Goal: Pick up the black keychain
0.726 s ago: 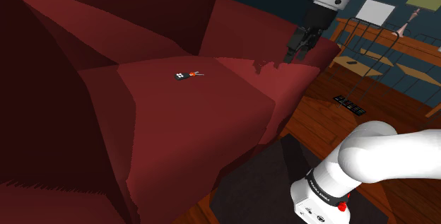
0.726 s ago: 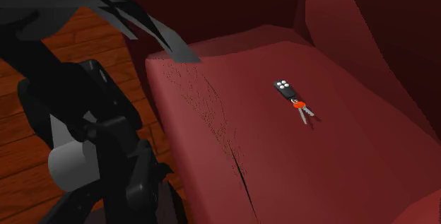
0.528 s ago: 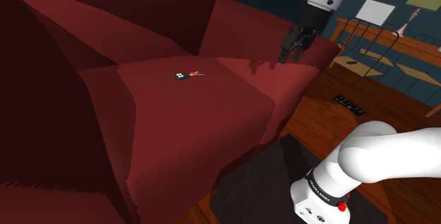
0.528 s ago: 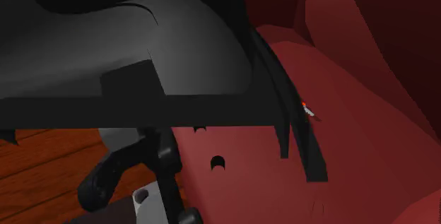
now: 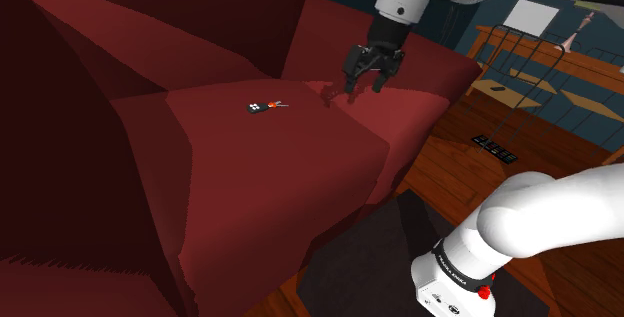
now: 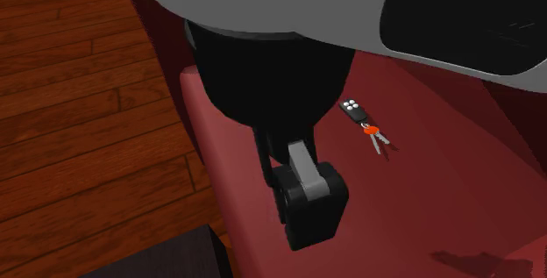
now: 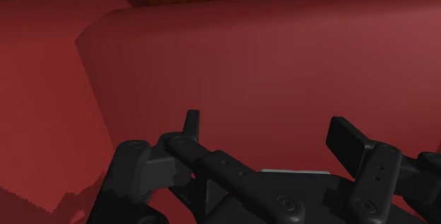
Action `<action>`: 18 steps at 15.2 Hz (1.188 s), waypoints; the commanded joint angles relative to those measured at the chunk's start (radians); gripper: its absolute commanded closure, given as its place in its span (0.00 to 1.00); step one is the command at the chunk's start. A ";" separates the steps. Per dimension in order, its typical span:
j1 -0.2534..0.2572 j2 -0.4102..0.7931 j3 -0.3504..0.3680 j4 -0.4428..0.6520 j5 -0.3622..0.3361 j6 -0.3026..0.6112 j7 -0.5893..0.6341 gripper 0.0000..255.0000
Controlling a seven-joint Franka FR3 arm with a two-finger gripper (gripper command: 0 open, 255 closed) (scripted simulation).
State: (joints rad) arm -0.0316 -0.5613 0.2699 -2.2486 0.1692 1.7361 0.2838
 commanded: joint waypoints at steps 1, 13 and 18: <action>-0.011 0.066 0.039 0.029 0.001 0.041 0.069 0.00; -0.050 0.548 0.226 0.337 -0.165 0.193 0.519 0.00; -0.006 0.778 0.235 0.536 -0.290 0.189 0.702 0.00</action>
State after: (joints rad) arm -0.0460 0.1765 0.5059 -1.7468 -0.0987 1.9254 0.9509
